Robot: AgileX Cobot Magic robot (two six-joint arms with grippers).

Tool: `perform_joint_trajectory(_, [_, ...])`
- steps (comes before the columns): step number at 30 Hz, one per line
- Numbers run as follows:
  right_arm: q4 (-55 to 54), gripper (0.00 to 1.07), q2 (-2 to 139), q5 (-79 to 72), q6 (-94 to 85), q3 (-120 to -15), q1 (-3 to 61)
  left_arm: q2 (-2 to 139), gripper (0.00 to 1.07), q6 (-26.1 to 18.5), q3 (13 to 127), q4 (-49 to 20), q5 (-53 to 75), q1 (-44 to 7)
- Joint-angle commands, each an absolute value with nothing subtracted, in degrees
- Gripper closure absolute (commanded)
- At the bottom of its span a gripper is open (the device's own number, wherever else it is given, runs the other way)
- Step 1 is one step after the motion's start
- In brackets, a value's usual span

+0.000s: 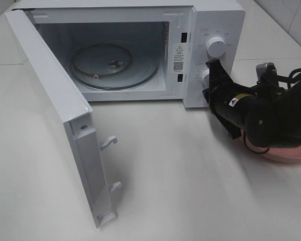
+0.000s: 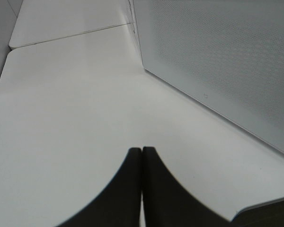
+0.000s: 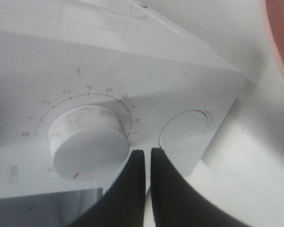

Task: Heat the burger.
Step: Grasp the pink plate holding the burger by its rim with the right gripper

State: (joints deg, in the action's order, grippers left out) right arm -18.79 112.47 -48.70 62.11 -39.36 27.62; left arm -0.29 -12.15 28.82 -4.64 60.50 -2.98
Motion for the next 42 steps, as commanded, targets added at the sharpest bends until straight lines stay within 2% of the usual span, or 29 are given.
perform_joint_trajectory(1, [-16.79, 1.02, 110.92, -49.33, 61.36, -38.1, 27.5, -1.49, 1.06, -12.09, 28.59, -4.87, 59.76, -2.92])
perform_joint_trajectory(4, [-16.16, 1.0, 107.89, -49.39, 61.13, -33.29, 27.5, -1.49, 1.06, -12.09, 28.59, -4.87, 59.76, -2.92])
perform_joint_trajectory(9, [-12.66, 0.99, 106.05, -49.9, 59.24, -31.46, 27.5, -1.49, 1.06, -12.09, 28.59, -4.87, 59.76, -2.92])
perform_joint_trajectory(10, [-6.93, 0.98, 105.31, -50.13, 54.66, -31.23, 27.5, -1.49, 1.06, -12.09, 28.59, -4.87, 59.76, -2.92])
perform_joint_trajectory(13, [-2.75, 0.97, 105.31, -50.99, 50.02, -31.23, 27.5, -1.49, 1.06, -12.09, 28.59, -4.87, 59.76, -2.92])
perform_joint_trajectory(16, [-0.97, 0.96, 105.31, -51.34, 46.47, -31.23, 27.5, -1.49, 1.06, -12.09, 28.59, -4.87, 59.76, -2.92])
perform_joint_trajectory(25, [7.79, 0.9, 105.31, -50.99, 19.94, -31.23, 27.5, -1.49, 1.06, -12.09, 28.59, -4.87, 59.76, -2.92])
perform_joint_trajectory(31, [10.77, 0.9, 105.31, -49.16, 16.79, -31.23, 27.5, -1.49, 1.06, -12.09, 28.59, -4.87, 59.76, -2.92])
perform_joint_trajectory(34, [16.79, 0.9, 103.88, -46.01, 13.18, -31.28, 27.5, -1.49, 1.06, -12.09, 28.59, -4.87, 59.76, -2.92])
perform_joint_trajectory(40, [19.6, 0.9, 101.47, -39.99, 10.83, -32.09, 27.5, -1.49, 1.06, -12.09, 28.59, -4.87, 59.76, -2.92])
perform_joint_trajectory(41, [21.43, 0.9, 98.61, -29.91, 10.03, -34.32, 27.5, -1.49, 1.06, -12.09, 28.59, -4.87, 59.76, -2.92])
perform_joint_trajectory(42, [21.43, 0.9, 98.61, -29.91, 10.03, -34.32, 27.5, -1.49, 1.06, -12.09, 28.59, -4.87, 59.76, -2.92])
